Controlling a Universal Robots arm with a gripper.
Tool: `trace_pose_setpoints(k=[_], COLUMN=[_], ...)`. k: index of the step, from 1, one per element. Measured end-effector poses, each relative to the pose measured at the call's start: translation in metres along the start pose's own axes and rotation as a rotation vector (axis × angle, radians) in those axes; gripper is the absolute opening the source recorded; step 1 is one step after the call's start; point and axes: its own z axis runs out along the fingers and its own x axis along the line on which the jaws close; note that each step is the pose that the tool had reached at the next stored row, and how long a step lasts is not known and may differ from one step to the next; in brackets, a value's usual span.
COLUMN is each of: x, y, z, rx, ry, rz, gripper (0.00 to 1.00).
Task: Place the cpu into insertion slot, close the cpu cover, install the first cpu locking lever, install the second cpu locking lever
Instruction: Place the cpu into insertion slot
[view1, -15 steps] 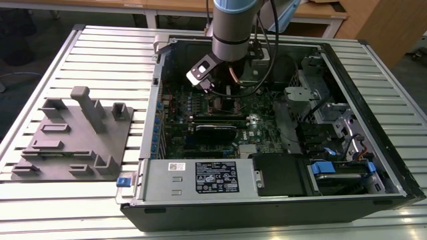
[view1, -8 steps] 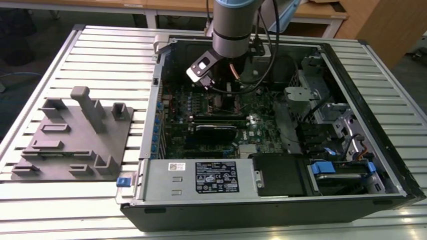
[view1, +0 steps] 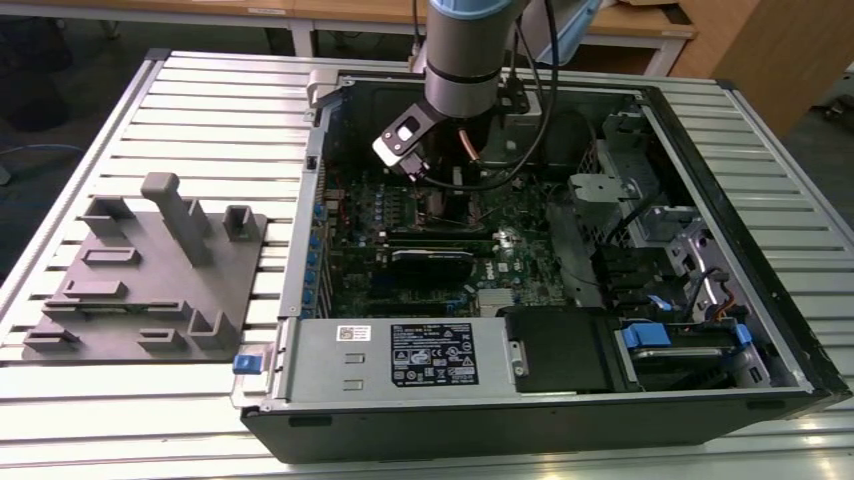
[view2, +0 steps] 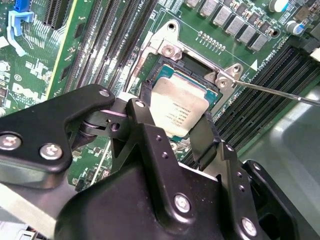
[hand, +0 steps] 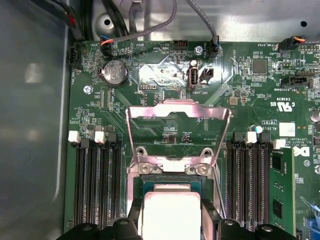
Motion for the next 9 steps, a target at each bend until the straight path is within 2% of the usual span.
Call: trace_pose_setpoints(k=[9], x=[0.0000], y=[-0.0005], z=[0.0034], rx=[-0.0015], ry=[0.0003], rz=[0.000], gripper=[0.55])
